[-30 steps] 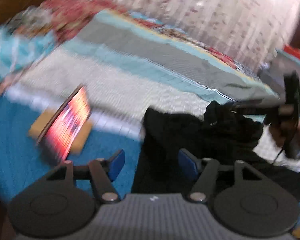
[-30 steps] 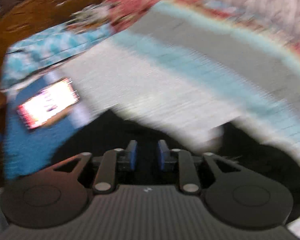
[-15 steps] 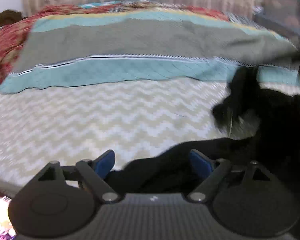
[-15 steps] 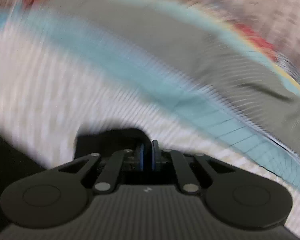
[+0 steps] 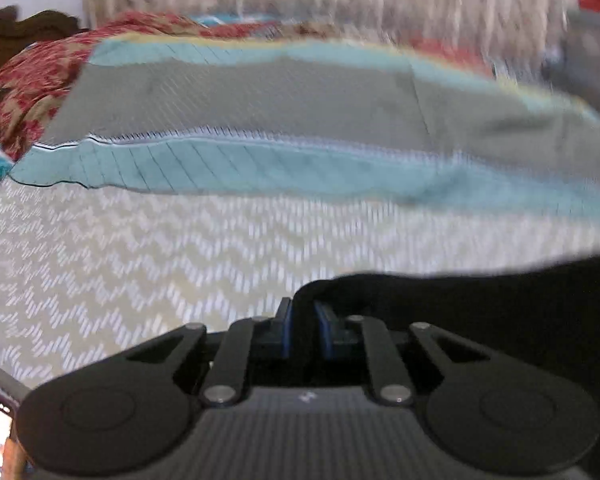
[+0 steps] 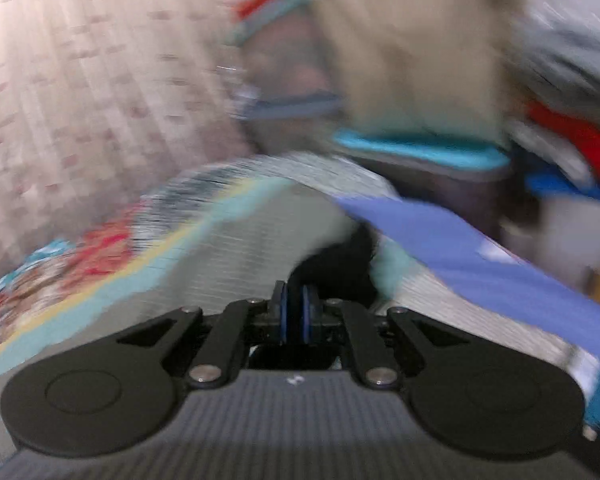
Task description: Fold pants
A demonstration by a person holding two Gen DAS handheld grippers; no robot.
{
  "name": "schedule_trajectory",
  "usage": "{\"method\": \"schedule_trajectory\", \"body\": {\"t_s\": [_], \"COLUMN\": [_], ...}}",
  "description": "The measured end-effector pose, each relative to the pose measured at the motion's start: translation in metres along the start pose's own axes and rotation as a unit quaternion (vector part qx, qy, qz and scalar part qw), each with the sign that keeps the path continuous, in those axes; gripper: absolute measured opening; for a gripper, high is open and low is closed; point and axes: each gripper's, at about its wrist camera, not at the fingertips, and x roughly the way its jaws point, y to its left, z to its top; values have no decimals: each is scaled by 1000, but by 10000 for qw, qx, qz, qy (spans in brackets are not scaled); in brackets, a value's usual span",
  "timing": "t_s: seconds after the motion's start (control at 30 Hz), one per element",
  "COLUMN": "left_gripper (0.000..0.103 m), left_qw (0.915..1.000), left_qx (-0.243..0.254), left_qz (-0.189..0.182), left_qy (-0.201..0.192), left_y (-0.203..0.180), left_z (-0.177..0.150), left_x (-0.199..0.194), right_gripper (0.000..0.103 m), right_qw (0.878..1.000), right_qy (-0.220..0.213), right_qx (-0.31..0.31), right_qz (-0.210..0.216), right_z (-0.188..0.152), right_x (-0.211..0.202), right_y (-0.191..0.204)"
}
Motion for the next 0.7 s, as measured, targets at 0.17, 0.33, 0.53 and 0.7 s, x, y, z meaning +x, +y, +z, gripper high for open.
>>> {"method": "schedule_trajectory", "body": {"t_s": [0.17, 0.33, 0.53, 0.7], "left_gripper": [13, 13, 13, 22], "left_qw": [9995, 9994, 9942, 9917], "left_qx": [71, -225, -870, -985], "left_qz": [172, 228, 622, 672], "left_qy": [241, 107, -132, 474], "left_y": [-15, -4, 20, 31], "left_z": [8, 15, 38, 26], "left_x": [17, 12, 17, 47], "right_gripper": [10, 10, 19, 67], "right_qw": [9931, 9931, 9913, 9977], "right_qy": [949, 940, 468, 461], "right_qx": [401, 695, 767, -209], "right_qz": [-567, -69, 961, 456], "right_z": [-48, -34, 0, -8], "right_x": [46, 58, 54, 70], "right_y": [-49, -37, 12, 23]}}
